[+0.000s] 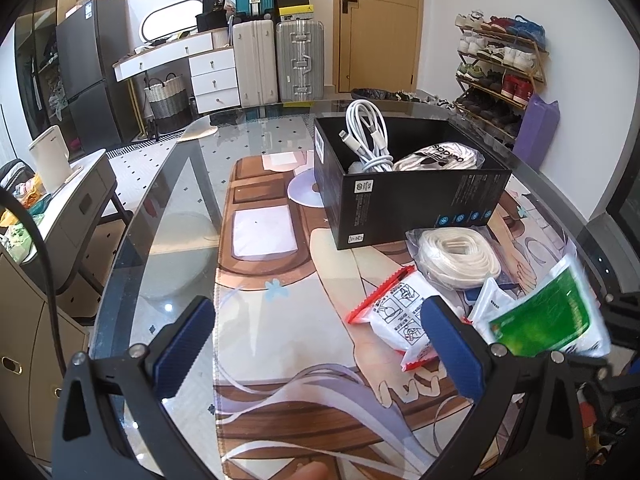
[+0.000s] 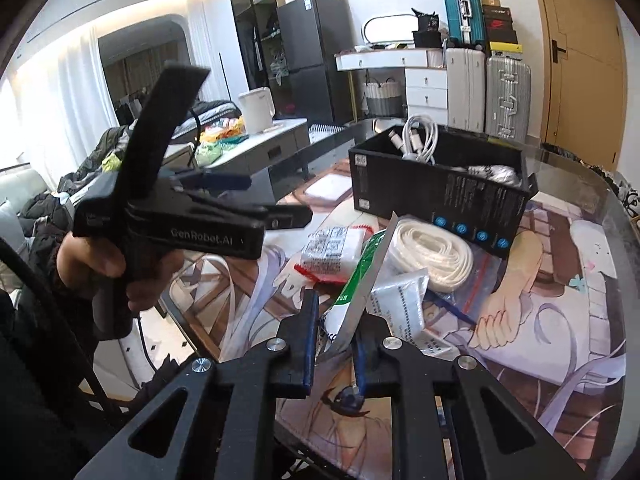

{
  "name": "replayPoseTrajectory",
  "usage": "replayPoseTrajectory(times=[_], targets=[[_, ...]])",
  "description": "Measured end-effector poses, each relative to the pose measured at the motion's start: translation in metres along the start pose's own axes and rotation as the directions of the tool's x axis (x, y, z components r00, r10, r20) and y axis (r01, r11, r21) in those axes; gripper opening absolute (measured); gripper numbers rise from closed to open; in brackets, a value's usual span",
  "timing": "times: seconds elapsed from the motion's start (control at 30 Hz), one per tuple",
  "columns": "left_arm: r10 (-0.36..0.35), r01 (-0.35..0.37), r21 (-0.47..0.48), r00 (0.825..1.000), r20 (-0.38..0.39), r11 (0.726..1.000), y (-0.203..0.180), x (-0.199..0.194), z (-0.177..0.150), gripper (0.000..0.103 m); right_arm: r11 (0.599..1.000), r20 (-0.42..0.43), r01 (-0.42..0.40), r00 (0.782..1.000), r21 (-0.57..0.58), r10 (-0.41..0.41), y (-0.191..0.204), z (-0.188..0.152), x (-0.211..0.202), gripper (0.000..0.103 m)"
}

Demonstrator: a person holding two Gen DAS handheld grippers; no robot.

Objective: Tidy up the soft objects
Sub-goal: 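Lift the green packet with the right gripper while the left gripper grasps the red-edged white packet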

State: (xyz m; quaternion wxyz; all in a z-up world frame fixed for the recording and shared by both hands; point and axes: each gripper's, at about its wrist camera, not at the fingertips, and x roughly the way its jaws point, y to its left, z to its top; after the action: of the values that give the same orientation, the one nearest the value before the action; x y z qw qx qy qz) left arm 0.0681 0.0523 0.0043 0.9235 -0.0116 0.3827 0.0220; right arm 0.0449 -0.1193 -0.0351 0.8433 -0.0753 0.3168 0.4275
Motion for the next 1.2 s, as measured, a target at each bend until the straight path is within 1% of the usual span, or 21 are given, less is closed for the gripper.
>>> replayPoseTrajectory(times=[0.23, 0.47, 0.63, 0.77, 0.93, 1.2], targets=[[-0.014, 0.014, 0.007, 1.000, -0.020, 1.000, -0.006, 0.007, 0.001, 0.103, 1.000, 0.047, 0.021, 0.999, 0.011, -0.021, -0.005, 0.005, -0.014, 0.015], [-0.046, 0.046, 0.012, 0.998, -0.049, 0.999, -0.014, 0.018, 0.002, 0.103, 0.998, 0.083, 0.045, 0.995, 0.042, -0.048, -0.018, 0.006, -0.022, 0.015], [-0.074, 0.076, 0.014, 0.994, -0.081, 0.997, -0.021, 0.029, 0.002, 0.103, 0.997, 0.091, 0.052, 0.994, 0.059, -0.057, -0.025, 0.007, -0.023, 0.015], [-0.117, 0.118, 0.008, 0.988, -0.100, 0.993, -0.027, 0.034, 0.002, 0.103, 0.996, 0.091, 0.059, 0.994, 0.069, -0.066, -0.030, 0.007, -0.022, 0.015], [-0.134, 0.137, 0.016, 0.984, -0.119, 0.990, -0.034, 0.041, 0.003, 0.103, 0.995, 0.090, 0.062, 0.994, 0.078, -0.069, -0.034, 0.008, -0.021, 0.015], [-0.128, 0.134, 0.025, 0.981, -0.148, 0.991, -0.038, 0.051, 0.005, 0.103, 0.994, 0.089, 0.062, 0.994, 0.090, -0.070, -0.039, 0.009, -0.019, 0.015]])
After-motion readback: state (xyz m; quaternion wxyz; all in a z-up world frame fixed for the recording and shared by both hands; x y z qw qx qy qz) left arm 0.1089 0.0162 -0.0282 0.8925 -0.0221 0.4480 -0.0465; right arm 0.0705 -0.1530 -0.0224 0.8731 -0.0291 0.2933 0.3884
